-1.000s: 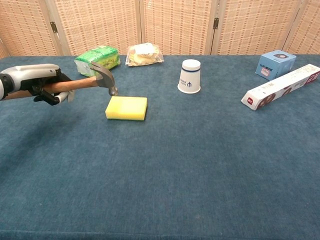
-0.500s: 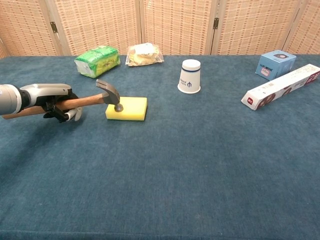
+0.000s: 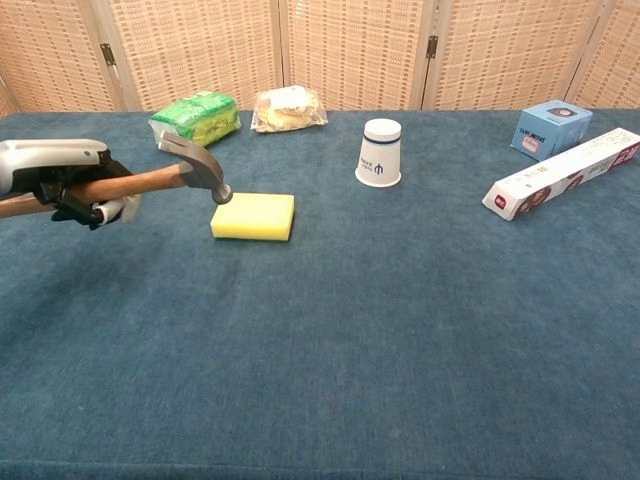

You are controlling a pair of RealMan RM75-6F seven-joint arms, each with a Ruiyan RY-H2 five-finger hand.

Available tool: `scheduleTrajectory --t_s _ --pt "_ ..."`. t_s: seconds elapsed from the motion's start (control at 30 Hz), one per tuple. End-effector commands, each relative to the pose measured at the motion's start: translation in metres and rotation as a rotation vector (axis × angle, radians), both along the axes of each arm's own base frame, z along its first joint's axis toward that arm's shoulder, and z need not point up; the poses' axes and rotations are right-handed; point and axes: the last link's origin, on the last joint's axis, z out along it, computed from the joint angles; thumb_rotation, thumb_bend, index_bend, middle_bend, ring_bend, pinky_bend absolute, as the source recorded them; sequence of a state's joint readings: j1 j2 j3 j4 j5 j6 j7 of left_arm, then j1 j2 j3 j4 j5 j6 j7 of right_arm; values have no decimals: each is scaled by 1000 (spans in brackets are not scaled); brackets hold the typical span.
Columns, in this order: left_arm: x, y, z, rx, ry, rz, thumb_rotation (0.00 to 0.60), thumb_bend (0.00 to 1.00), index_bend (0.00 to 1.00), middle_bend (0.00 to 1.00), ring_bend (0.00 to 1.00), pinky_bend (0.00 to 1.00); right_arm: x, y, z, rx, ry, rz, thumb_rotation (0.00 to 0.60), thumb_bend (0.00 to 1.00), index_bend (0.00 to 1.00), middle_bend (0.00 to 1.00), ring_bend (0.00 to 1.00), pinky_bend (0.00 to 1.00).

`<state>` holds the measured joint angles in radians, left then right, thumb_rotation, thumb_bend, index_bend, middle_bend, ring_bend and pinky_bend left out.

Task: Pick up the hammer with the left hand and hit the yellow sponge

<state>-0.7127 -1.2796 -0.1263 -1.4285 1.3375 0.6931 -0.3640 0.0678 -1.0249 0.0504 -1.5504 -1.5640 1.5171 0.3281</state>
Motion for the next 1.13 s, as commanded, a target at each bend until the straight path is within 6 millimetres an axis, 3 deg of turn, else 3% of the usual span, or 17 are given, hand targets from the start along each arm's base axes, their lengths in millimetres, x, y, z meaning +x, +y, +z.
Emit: scheduleTrajectory --t_s 0.03,0.2,0.27,0.3,0.4,0.47,0.53,0.77,1.13 --pt "-4 -13 -4 -50 25 -22 600 719 694 779 659 850 0 0 0 1 0 1 600 251 0 175 90 92" --pt "-8 -17 -15 -101 70 -36 600 719 668 776 649 841 0 1 0 0 0 0 600 250 0 175 90 92" --pt "-9 -16 -18 -118 91 -43 600 717 608 744 630 789 0 2 1 -2 1 -2 600 251 0 175 90 92" --pt "-8 -16 -18 -120 96 -47 600 678 520 676 589 727 0 2 1 -3 1 -2 600 251 0 175 91 92" --pt "-6 -14 -13 -67 79 -64 600 367 117 294 313 451 -1 3 3 -10 0 -5 600 251 0 175 90 92" --pt "-5 -12 -5 -9 48 -64 600 260 10 156 197 332 -1 3 4 -11 0 -5 600 251 0 175 90 92" --pt "-5 -11 4 44 13 -51 600 224 0 90 139 265 -1 3 4 -10 0 -4 600 251 0 175 90 92" --pt "-21 -22 44 200 -54 24 600 216 0 74 135 252 -2 2 4 -14 -2 -5 600 251 0 175 90 92" --pt "-57 -79 96 520 179 54 600 217 106 130 140 252 -1 -1 0 10 -3 4 600 251 0 175 90 92"
